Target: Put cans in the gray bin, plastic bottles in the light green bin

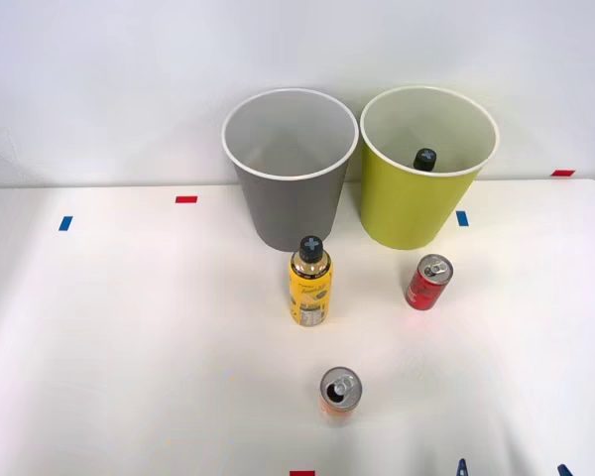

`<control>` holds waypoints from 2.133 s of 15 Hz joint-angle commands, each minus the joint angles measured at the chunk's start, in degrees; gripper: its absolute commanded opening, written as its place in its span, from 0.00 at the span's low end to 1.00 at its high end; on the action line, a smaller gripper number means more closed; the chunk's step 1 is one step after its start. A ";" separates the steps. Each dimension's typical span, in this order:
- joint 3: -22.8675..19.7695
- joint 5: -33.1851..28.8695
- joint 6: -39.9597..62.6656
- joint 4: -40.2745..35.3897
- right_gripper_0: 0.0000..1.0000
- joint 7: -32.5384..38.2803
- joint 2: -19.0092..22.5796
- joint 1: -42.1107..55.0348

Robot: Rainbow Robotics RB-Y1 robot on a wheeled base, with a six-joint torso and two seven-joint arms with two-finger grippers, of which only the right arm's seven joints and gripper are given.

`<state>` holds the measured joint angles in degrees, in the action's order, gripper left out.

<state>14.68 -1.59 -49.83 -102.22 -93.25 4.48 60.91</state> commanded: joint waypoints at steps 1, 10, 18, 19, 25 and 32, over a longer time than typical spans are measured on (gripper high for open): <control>0.00 0.00 0.00 0.00 1.00 0.00 0.00 0.00; 0.00 0.00 0.00 0.00 1.00 0.00 0.00 0.00; 0.00 0.00 0.00 0.00 1.00 0.00 0.00 0.00; 0.00 0.00 0.00 0.00 1.00 0.00 0.00 0.00; 0.00 0.00 0.00 0.00 1.00 0.00 0.00 0.00; 0.79 0.88 -1.06 2.02 1.00 -0.09 -0.35 -1.49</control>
<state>15.11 -1.12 -50.53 -100.34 -93.35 4.21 59.64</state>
